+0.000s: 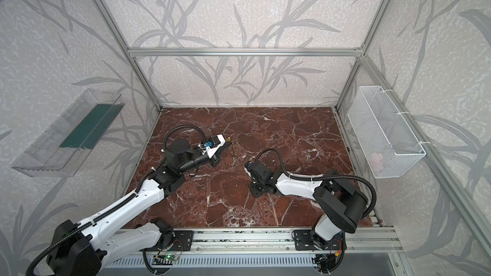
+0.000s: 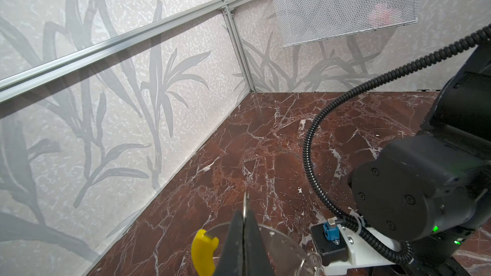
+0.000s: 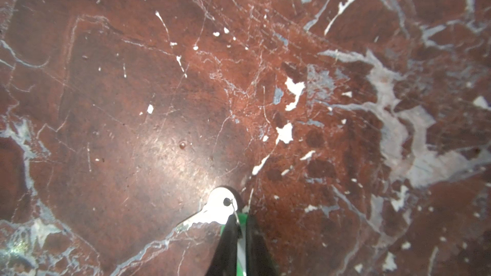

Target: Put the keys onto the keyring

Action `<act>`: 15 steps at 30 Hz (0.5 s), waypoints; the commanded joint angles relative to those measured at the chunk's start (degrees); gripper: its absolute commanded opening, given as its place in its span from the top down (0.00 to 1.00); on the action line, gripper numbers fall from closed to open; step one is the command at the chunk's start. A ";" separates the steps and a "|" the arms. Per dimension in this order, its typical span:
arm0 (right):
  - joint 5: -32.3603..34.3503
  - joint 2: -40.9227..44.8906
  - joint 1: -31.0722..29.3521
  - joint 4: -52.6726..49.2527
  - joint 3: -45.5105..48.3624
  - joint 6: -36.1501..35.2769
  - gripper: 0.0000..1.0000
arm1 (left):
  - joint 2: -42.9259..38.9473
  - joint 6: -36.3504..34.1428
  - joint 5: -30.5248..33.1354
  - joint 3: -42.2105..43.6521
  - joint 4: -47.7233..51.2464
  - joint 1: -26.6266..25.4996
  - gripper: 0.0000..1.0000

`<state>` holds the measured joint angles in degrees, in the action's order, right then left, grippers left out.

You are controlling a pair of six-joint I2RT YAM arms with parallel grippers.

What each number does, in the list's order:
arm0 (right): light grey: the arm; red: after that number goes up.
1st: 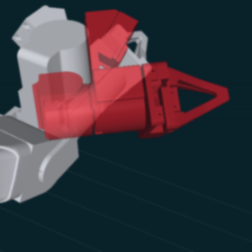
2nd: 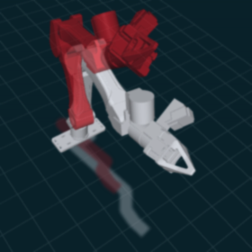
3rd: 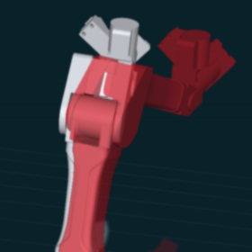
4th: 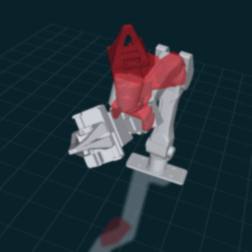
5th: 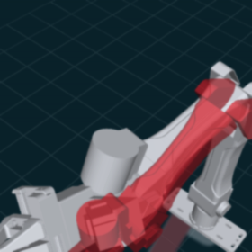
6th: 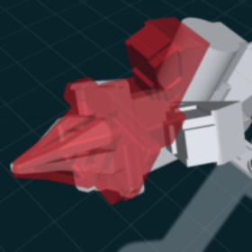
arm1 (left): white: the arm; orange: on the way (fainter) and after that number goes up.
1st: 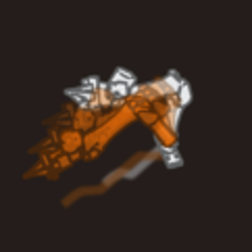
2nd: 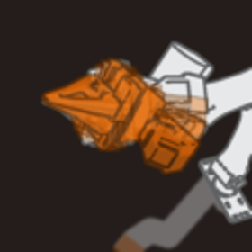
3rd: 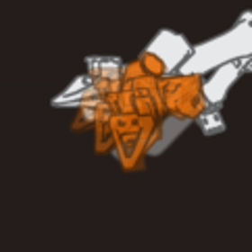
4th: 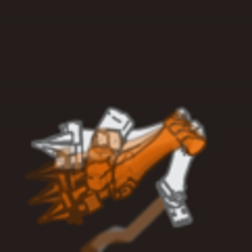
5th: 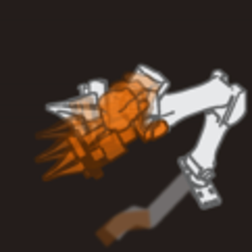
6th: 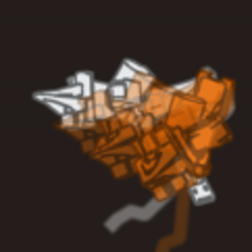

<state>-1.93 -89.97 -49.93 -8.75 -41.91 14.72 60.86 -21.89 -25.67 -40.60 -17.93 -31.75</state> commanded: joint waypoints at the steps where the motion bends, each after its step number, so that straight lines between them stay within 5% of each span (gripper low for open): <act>1: 0.35 -0.26 -0.12 0.15 0.17 -0.49 0.94 | 0.14 0.27 -1.22 -0.71 -2.19 0.33 1.00; 15: 3.74 9.48 -0.24 -5.74 0.89 -2.36 1.00 | 3.28 1.91 -4.40 -0.58 -6.28 0.33 1.00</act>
<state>-0.30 -84.20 -49.98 -11.03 -41.54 13.39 63.29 -20.97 -27.35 -40.60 -19.86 -31.70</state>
